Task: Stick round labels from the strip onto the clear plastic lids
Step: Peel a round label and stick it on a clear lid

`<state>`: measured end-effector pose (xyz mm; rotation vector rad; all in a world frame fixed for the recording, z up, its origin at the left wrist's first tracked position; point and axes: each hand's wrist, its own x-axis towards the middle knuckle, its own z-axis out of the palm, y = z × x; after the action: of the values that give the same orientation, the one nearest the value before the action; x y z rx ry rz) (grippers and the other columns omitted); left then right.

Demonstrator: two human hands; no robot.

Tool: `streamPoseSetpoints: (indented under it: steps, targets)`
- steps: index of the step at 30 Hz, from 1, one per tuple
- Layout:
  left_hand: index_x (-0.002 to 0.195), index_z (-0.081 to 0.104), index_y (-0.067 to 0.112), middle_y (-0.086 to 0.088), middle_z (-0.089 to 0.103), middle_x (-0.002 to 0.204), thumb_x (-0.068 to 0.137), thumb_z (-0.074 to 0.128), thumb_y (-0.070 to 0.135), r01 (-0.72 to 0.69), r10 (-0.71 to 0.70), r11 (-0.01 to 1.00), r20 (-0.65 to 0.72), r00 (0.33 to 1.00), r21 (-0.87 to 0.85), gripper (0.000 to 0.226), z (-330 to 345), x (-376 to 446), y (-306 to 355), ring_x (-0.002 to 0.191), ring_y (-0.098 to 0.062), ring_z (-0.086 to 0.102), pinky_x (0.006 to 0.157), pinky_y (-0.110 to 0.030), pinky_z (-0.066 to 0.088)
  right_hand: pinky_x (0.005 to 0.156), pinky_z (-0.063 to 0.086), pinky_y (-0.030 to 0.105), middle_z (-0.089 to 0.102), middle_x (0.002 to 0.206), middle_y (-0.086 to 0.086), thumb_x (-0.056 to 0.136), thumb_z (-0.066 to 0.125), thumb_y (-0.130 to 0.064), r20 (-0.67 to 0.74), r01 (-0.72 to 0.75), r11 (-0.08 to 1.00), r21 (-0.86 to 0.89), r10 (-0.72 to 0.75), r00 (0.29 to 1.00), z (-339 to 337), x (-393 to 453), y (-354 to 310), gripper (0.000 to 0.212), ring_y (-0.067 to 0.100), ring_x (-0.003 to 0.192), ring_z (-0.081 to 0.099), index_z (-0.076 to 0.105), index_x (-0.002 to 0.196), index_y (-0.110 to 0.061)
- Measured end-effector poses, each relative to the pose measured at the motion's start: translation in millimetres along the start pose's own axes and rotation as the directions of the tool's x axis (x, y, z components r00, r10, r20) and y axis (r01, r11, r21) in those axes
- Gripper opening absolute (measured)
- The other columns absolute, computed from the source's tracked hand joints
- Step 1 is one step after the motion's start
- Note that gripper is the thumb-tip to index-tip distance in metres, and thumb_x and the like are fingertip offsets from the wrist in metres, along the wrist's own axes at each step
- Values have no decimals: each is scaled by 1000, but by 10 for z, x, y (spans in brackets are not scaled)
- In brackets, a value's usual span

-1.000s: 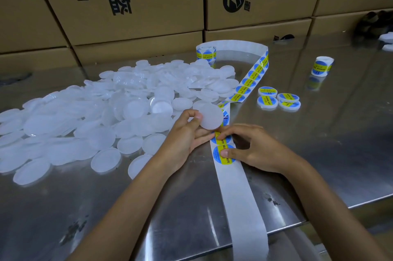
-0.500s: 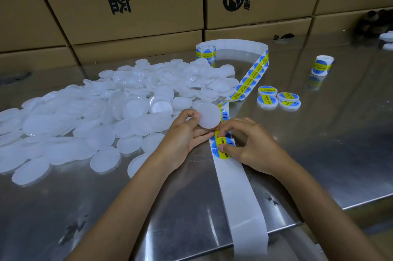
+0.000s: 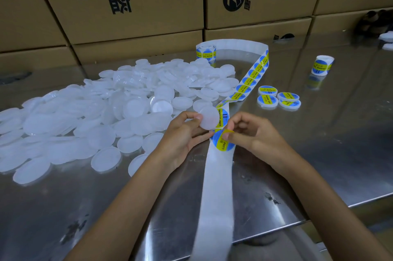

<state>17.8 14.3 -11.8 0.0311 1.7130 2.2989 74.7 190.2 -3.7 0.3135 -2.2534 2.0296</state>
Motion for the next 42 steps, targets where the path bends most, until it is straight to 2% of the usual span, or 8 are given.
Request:
streamPoseSetpoints:
  steps: [3,7,10,14,24,29,37,42]
  targets:
    - [103,54,3,-26,70,114,104,51,7,17,-17,998,6,1000,-58,5,-10,0,4,97,-34,74,84,-38,62,80,48,31,67,84,14,86,65,5,-47,-29,966,257,43,998,-52,10,-54,16,26,82,62,58,84,-9]
    - [113,56,-1,-26,71,115,102,51,3,57,-49,979,45,998,-195,13,-54,-2,37,105,-36,72,87,-41,61,75,54,25,68,84,10,80,68,2,-51,-51,899,434,81,995,-73,181,-189,19,22,79,66,56,88,-11]
    - [108,59,-4,-20,76,101,100,51,0,55,-40,961,59,997,-270,11,-87,3,56,98,-31,75,85,-38,61,70,54,27,70,76,6,80,71,6,-75,-82,939,333,113,991,34,408,-262,25,20,72,68,56,86,-13]
    - [125,61,-3,-17,72,118,103,48,3,24,6,962,110,994,-272,26,-121,5,59,110,-26,71,90,-32,59,72,50,33,68,80,9,80,74,3,-161,-108,965,239,149,976,265,519,-163,26,25,78,64,56,84,-15]
    - [117,69,4,-16,72,121,103,49,9,18,36,962,193,980,-273,25,-121,19,25,113,-23,70,86,-27,59,60,50,17,69,74,-3,80,76,3,-248,-33,991,133,65,967,371,526,-71,26,10,66,63,56,83,-15]
    - [115,69,4,-16,72,119,103,49,8,13,38,961,178,983,-277,24,-122,30,14,113,-23,70,85,-27,59,72,55,28,69,84,7,80,75,3,-268,10,998,60,7,963,391,525,-46,26,18,78,65,55,85,-14]
    - [124,65,2,-16,71,122,103,48,8,3,41,966,165,986,-260,27,-103,24,8,116,-23,68,94,-31,57,78,56,43,64,82,7,81,74,2,-293,45,999,-28,-51,955,413,536,-12,25,20,75,60,54,87,-12]
    - [124,65,2,-17,71,122,103,49,9,-1,37,971,147,988,-237,27,-88,0,21,116,-24,68,94,-30,57,72,54,38,63,78,2,81,75,0,-291,72,995,-74,-90,953,409,547,31,27,16,71,57,54,84,-16]
